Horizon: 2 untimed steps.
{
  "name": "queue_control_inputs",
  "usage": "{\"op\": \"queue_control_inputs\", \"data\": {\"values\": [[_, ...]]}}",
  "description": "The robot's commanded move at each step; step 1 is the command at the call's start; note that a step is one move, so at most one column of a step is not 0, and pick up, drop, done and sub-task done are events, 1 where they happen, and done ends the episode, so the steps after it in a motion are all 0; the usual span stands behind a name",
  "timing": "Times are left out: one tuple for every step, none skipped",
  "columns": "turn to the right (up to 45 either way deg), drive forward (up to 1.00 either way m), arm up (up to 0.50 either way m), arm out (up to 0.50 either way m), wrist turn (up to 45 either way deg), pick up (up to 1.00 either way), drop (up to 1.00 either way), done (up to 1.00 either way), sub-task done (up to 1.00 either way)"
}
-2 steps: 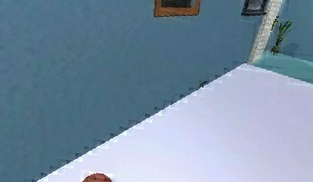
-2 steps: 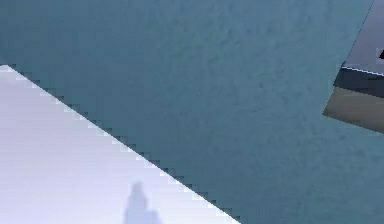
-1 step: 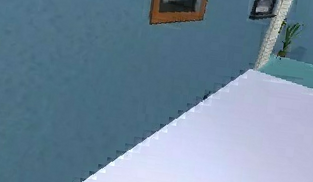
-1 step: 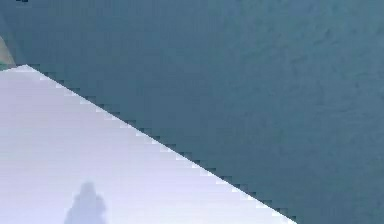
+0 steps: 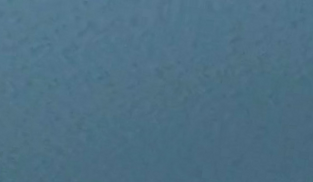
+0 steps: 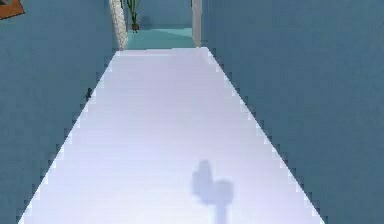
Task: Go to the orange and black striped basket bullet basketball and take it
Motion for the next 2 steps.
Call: {"op": "queue_control_inputs", "data": {"values": [[-45.0, 0.00, 0.00, 0.00, 0.0, 0.00, 0.00, 0.00, 0.00], [-27.0, 0.00, 0.00, 0.00, 0.0, 0.00, 0.00, 0.00, 0.00]]}}
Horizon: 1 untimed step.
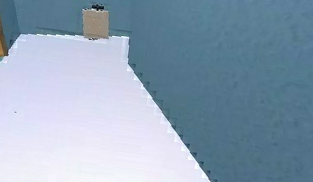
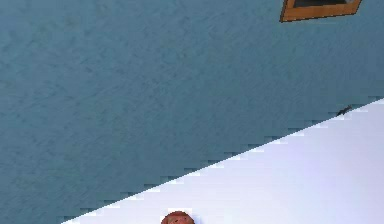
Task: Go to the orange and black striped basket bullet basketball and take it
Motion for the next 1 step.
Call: {"op": "queue_control_inputs", "data": {"values": [[0.0, 0.00, 0.20, 0.00, 0.0, 0.00, 0.00, 0.00, 0.00]]}}
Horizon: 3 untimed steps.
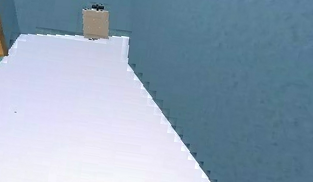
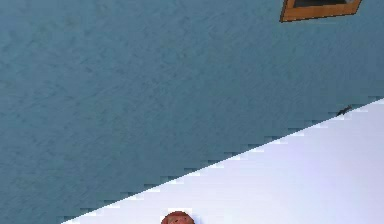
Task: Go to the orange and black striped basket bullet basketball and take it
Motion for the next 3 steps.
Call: {"op": "queue_control_inputs", "data": {"values": [[0.0, 0.00, 0.00, 0.20, 0.0, 0.00, 0.00, 0.00, 0.00], [0.0, 0.00, 0.00, 0.00, 45.0, 0.00, 0.00, 0.00, 0.00], [0.0, 0.00, 0.00, 0.00, 45.0, 0.00, 0.00, 0.00, 0.00]]}}
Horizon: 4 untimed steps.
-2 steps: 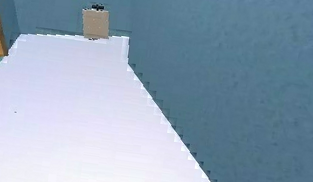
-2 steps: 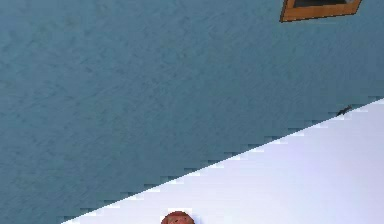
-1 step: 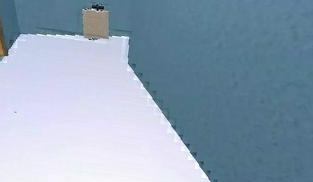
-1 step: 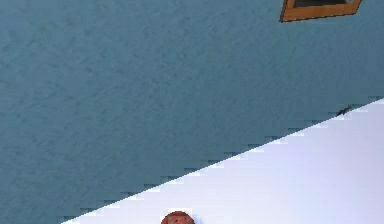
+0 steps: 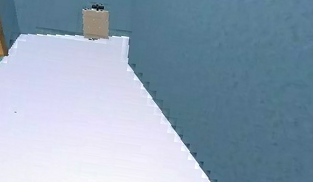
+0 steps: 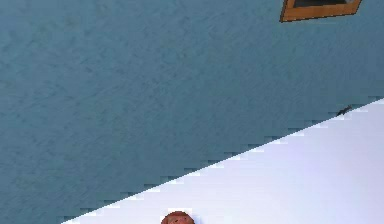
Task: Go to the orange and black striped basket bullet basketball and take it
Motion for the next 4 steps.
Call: {"op": "queue_control_inputs", "data": {"values": [[0.0, 0.00, 0.00, 0.00, 45.0, 0.00, 0.00, 0.00, 0.00], [0.0, 0.00, 0.00, 0.00, 30.0, 0.00, 0.00, 0.00, 0.00], [0.0, 0.00, -0.30, 0.00, 0.0, 0.00, 0.00, 0.00, 0.00], [0.0, 0.00, 0.00, 0.00, 0.0, 1.00, 0.00, 0.00, 0.00]]}}
